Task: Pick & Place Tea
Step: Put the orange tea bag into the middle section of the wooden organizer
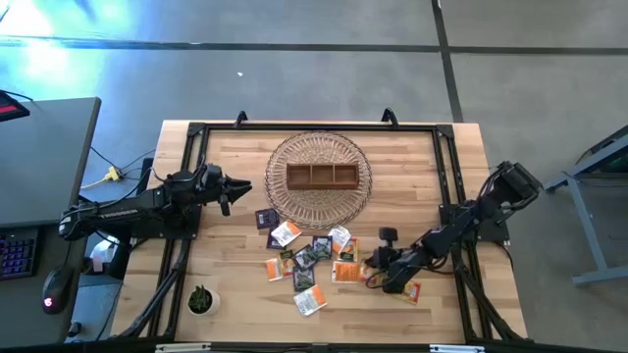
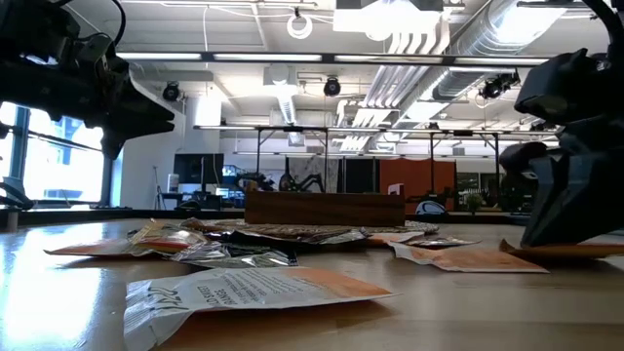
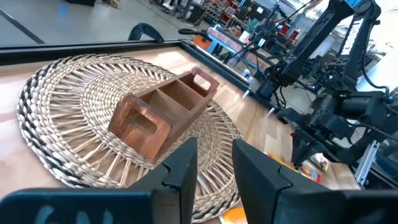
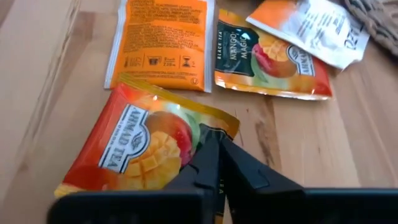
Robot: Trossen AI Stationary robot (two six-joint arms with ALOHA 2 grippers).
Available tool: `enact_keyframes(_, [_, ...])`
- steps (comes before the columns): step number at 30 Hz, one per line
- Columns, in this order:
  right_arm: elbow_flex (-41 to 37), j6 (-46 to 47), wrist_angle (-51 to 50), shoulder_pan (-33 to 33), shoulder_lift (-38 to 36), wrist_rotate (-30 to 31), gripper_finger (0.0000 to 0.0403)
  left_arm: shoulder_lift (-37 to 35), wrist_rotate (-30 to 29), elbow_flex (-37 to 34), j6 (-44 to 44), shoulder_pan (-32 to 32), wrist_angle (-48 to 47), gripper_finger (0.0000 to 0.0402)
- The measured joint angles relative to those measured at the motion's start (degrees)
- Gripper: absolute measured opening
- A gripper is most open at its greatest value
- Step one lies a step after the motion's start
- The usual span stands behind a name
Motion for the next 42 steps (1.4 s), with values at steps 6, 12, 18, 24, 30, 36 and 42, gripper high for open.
enact_keyframes(6, [-0.51,-6.38,1.58,-1.07,-3.57,-1.86,0.0008,0.00,-0.17,0.00,-0.08,0.00,0.04,0.0101])
enact_keyframes(12, [-0.45,-7.97,-0.75,-1.26,-10.22,-0.70,0.0003,0.00,-1.50,0.00,-0.70,0.00,0.65,0.0101])
enact_keyframes(18, [-0.44,-10.69,-1.49,-2.12,-10.02,1.68,0.0001,0.00,-1.12,0.02,-2.21,0.00,0.89,0.0101])
enact_keyframes(24, [-0.44,-19.75,-1.12,-8.36,-9.57,11.47,0.0001,-0.02,-1.05,0.02,-1.91,0.00,3.91,0.0101])
enact_keyframes(30, [-0.42,-37.66,8.55,-17.78,-9.57,15.56,0.0001,-0.01,-1.28,0.04,-1.75,0.00,3.79,0.0101])
enact_keyframes(36, [-0.35,-61.31,27.97,-27.79,-9.61,11.45,0.0000,-0.02,-1.89,0.04,-1.33,0.00,3.78,0.0101])
enact_keyframes(42, [3.58,-70.90,31.76,-38.25,-9.57,4.41,0.0000,-0.01,-4.11,0.04,-1.31,0.00,3.78,0.0101])
